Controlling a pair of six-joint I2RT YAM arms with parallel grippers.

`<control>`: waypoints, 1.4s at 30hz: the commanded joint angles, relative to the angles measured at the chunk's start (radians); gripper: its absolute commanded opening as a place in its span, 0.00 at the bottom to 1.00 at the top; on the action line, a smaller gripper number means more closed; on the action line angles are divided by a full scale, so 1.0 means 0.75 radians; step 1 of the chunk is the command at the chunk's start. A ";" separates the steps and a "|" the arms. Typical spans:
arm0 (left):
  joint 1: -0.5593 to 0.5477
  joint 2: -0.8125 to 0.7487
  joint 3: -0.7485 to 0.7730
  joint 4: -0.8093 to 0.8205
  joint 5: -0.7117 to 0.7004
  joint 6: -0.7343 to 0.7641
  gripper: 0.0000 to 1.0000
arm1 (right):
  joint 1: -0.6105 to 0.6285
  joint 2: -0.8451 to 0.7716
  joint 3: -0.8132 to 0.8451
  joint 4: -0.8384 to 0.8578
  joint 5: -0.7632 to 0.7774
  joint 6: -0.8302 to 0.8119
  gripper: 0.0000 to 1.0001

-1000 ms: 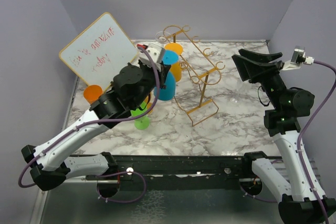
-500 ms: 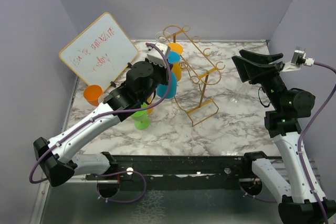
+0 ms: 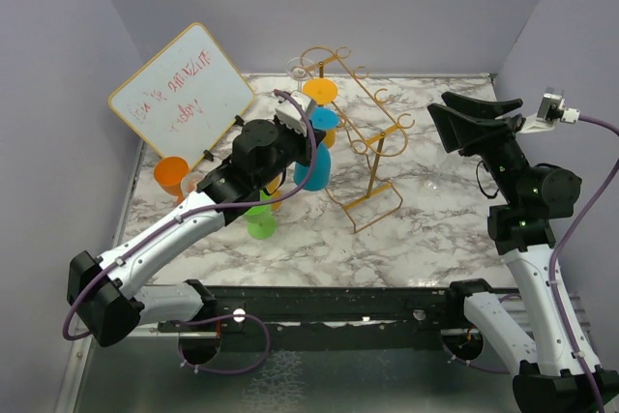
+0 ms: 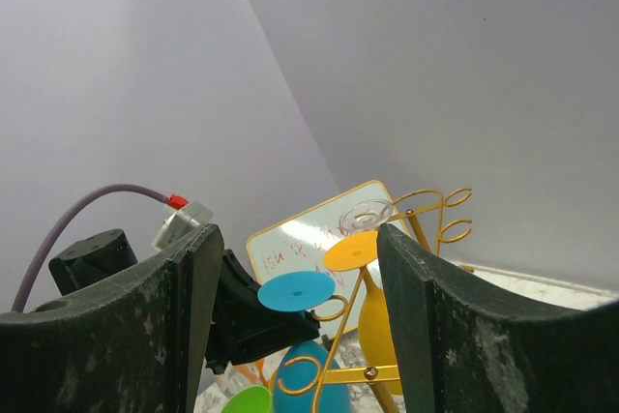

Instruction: Place the wine glass upside down on the wine glass rack

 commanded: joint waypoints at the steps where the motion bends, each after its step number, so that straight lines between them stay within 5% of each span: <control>1: 0.006 -0.021 -0.028 0.109 0.100 0.019 0.00 | 0.002 -0.016 0.001 -0.011 -0.009 -0.011 0.70; 39: 0.008 0.107 -0.105 0.335 0.199 -0.028 0.00 | 0.002 -0.034 -0.018 -0.021 -0.013 0.003 0.70; 42: 0.008 0.103 -0.118 0.343 0.220 -0.035 0.10 | 0.002 -0.036 -0.016 -0.021 -0.015 0.001 0.70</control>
